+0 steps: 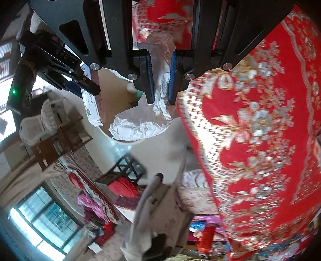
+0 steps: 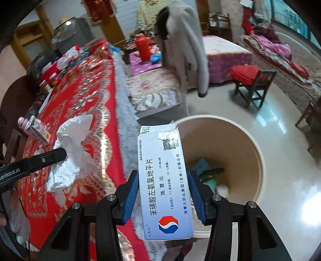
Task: Collect trash
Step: 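Grasp the white medicine box with the right tool while the left carries the tissue toward the bin, then open both tools over the beige bin to drop the tissue and box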
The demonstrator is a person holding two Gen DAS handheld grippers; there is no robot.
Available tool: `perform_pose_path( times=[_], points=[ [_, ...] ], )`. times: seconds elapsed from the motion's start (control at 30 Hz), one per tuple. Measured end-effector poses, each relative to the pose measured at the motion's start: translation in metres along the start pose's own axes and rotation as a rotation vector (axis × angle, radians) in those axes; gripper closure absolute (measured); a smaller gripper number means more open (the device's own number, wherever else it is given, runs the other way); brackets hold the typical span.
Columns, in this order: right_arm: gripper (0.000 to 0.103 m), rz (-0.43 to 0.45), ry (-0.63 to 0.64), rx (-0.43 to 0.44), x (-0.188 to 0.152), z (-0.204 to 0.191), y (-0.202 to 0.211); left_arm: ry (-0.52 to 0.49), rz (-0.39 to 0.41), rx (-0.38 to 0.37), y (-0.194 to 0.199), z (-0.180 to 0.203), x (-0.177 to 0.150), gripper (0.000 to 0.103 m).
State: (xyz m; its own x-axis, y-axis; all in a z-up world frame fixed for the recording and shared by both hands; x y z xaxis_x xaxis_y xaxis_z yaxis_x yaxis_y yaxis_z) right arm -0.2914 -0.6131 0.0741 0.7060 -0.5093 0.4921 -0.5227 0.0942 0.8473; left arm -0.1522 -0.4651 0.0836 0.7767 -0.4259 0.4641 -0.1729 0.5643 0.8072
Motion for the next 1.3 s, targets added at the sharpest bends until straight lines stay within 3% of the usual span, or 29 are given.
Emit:
perform_pose_path(
  times=[0.5, 1.3],
  points=[
    [0.055, -0.021, -0.107, -0.050, -0.011, 0.060, 0.003, -0.079, -0.092, -0.031, -0.055, 0.057, -0.005, 0.091],
    [0.055, -0.058, -0.135, -0.060, -0.012, 0.081, -0.010, -0.071, -0.121, -0.031, -0.080, 0.074, -0.006, 0.091]
  ],
)
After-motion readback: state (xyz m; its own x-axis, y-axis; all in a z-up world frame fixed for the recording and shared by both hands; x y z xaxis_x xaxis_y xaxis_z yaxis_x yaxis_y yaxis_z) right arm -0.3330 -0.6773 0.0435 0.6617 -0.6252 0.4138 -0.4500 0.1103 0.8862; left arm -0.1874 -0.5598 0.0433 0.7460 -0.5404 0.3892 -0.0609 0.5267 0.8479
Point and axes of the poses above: each gripper's, at about its wrist camera, not at the fingertips, and y roughly against the way its jaws point, z to its right, x to its top, the point moved 3 cm from there along -y, roughly the way its jaws point, and after that the axes turned 4 degrees about z, right-handed, at the moved point
